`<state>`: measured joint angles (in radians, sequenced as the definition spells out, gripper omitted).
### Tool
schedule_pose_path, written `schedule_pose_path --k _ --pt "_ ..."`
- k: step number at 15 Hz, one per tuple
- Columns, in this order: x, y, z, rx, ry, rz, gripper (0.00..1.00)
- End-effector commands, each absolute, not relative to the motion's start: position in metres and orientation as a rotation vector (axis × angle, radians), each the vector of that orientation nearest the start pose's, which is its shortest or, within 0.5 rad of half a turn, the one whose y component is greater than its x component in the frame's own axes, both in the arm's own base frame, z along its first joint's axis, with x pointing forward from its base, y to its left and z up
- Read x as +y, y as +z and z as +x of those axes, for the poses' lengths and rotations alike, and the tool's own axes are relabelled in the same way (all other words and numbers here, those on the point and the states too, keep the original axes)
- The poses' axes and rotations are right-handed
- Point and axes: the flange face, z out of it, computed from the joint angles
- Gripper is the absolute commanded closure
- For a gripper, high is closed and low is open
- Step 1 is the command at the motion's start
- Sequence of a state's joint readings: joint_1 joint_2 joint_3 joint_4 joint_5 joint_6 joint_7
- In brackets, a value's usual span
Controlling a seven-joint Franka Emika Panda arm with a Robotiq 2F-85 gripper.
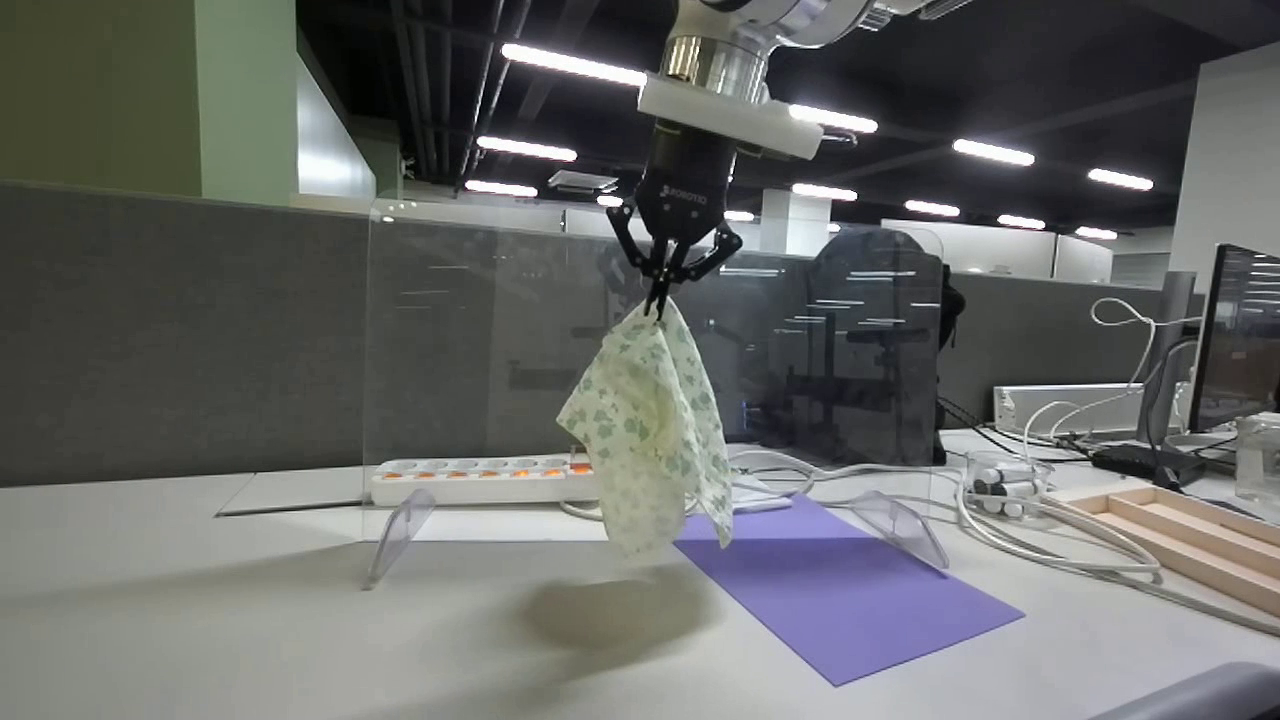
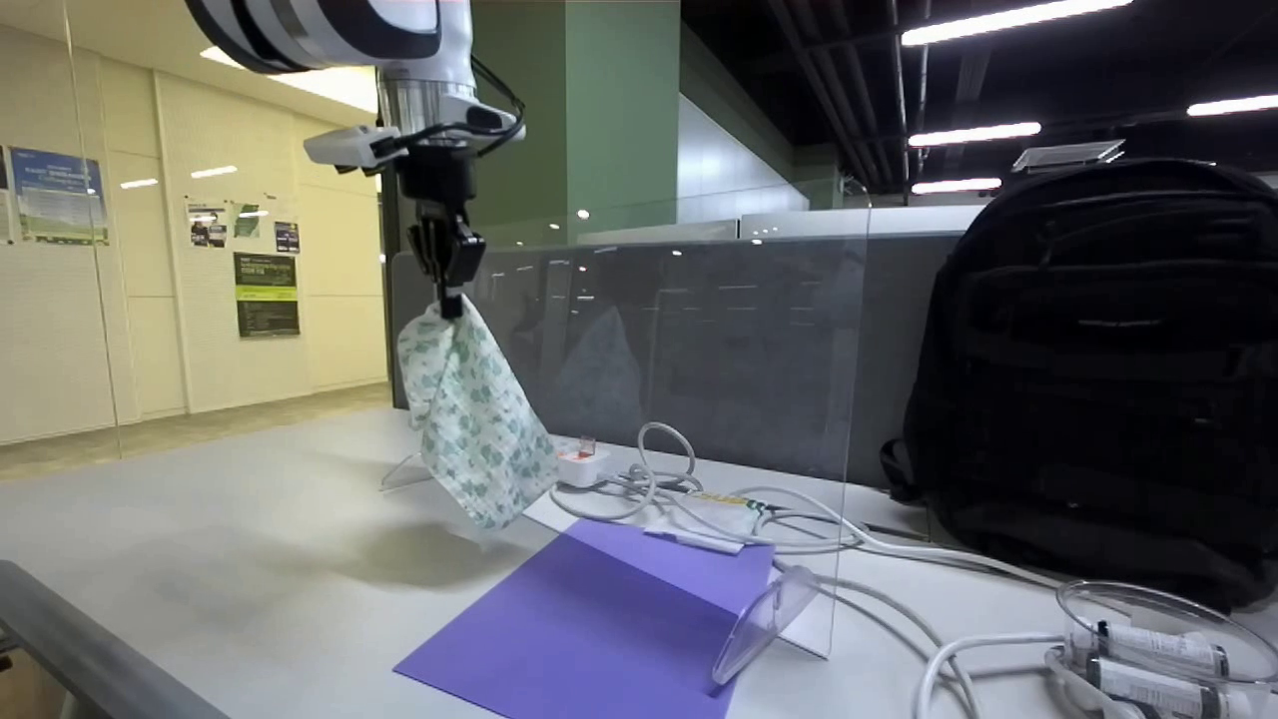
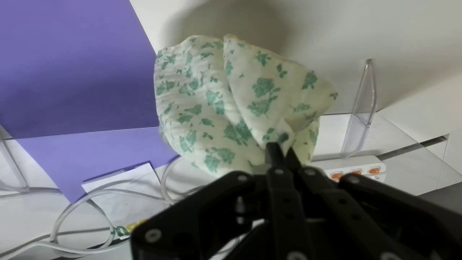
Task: Hang the white cloth in the glass panel
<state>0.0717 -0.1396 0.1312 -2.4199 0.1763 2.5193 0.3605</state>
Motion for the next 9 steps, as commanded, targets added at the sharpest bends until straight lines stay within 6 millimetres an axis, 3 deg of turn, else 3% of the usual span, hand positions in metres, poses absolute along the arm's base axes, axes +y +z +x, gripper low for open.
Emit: schedule_pose_path --k 1,9 --pt "0.102 0.387 0.486 0.487 -0.321 -2.924 1.00" --pt "0.109 0.450 0.522 0.734 -0.807 -2.706 1.00"
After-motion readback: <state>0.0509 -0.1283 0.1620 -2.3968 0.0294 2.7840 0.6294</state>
